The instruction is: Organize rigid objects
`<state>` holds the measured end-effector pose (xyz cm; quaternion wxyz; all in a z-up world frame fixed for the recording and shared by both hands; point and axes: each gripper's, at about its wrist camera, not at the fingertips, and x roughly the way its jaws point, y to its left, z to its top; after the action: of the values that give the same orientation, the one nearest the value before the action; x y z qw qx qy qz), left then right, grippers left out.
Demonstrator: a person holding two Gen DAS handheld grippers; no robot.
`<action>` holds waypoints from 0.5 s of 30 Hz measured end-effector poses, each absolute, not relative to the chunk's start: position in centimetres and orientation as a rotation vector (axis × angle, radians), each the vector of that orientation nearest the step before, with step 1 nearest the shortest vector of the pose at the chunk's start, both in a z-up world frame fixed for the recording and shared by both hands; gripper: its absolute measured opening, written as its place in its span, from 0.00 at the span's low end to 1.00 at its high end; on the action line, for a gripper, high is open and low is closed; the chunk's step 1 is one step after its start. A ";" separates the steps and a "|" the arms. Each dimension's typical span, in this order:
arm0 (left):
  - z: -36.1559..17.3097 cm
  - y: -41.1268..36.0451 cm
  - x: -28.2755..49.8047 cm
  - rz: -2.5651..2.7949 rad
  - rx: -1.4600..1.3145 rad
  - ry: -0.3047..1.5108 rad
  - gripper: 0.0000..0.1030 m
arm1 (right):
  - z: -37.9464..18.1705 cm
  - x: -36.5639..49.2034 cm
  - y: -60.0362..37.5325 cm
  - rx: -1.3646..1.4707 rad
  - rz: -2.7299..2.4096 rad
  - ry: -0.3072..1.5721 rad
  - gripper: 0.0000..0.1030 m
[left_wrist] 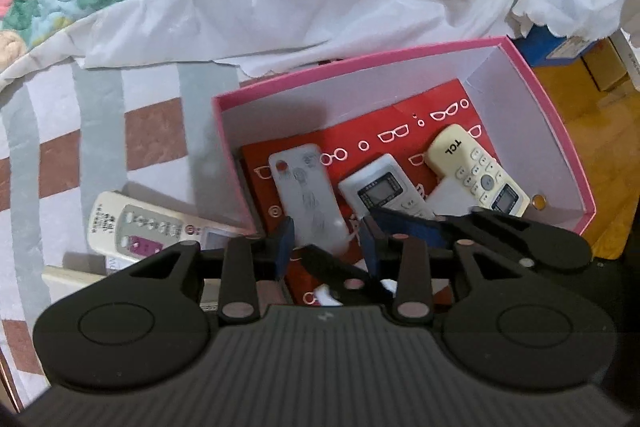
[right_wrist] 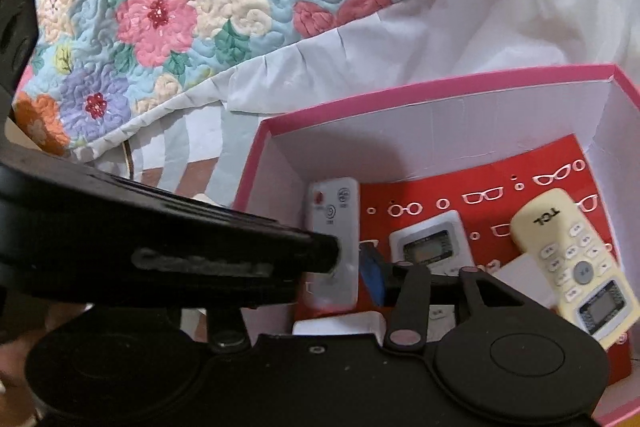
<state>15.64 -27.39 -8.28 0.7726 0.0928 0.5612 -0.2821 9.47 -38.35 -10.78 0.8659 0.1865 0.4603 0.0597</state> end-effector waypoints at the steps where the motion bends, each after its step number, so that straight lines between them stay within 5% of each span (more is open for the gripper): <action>1: -8.0 -27.1 15.5 -0.615 0.200 1.202 0.35 | -10.5 9.2 -38.3 0.378 0.125 0.965 0.54; 15: 1.0 -17.8 11.3 -0.689 0.202 1.108 0.43 | -0.7 3.5 -35.5 0.119 0.243 0.910 0.55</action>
<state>11.30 -17.85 1.05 0.7899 0.0940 0.5145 -0.3202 3.49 -35.50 -0.71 0.8894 0.0575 0.4382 0.1171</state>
